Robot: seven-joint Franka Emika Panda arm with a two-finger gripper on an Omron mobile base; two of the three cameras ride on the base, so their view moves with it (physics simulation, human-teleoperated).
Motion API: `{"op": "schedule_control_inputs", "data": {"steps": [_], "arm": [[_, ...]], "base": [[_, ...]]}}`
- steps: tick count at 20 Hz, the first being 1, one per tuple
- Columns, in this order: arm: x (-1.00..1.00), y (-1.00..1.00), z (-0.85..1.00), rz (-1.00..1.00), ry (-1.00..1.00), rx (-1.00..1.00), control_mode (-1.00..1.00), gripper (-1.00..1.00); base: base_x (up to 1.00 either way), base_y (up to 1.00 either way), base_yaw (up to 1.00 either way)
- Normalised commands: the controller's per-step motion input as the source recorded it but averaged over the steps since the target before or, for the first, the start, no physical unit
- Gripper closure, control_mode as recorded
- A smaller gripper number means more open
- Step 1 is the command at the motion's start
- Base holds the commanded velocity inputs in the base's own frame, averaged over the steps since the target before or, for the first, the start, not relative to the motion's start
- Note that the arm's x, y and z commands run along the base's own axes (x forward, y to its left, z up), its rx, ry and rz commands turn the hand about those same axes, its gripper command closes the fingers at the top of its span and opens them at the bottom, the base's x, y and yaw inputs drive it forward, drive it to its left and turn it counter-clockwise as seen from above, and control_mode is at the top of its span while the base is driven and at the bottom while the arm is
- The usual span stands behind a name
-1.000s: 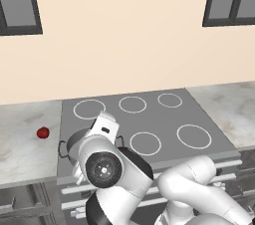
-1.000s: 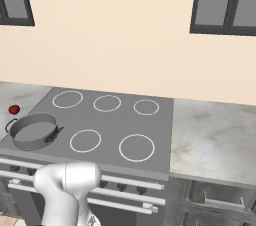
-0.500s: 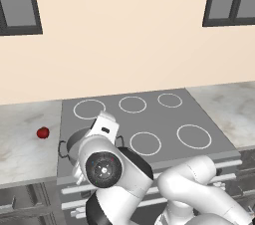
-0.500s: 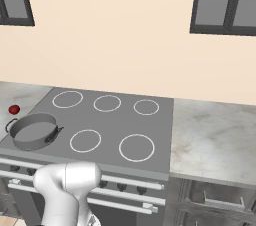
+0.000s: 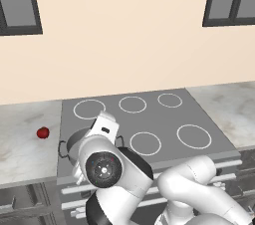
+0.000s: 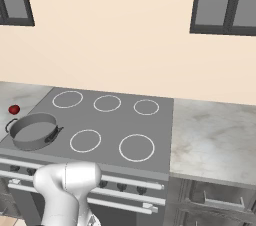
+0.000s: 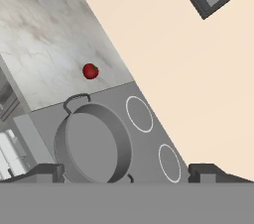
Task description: Turn on the burner for the pot on the stove. Wait thirty seconds for the pot to heat up. Then add the tomato to the pot.
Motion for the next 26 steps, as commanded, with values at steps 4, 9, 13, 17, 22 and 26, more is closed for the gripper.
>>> {"op": "schedule_control_inputs", "data": {"steps": [4,9,13,17,22,26], "arm": [[0.0,0.0,0.0,0.0,0.0,0.0,-1.0,-1.0],[0.0,0.0,0.0,0.0,0.0,0.0,-1.0,-1.0],[0.0,0.0,0.0,0.0,0.0,0.0,-1.0,-1.0],[0.0,0.0,0.0,0.0,0.0,0.0,-1.0,-1.0],[0.0,0.0,0.0,0.0,0.0,0.0,-1.0,-1.0],[0.0,0.0,0.0,0.0,0.0,0.0,-1.0,-1.0]], "base": [[0.0,0.0,0.0],[0.0,0.0,0.0],[0.0,0.0,0.0],[0.0,0.0,0.0],[0.0,0.0,0.0],[0.0,0.0,0.0]]}}
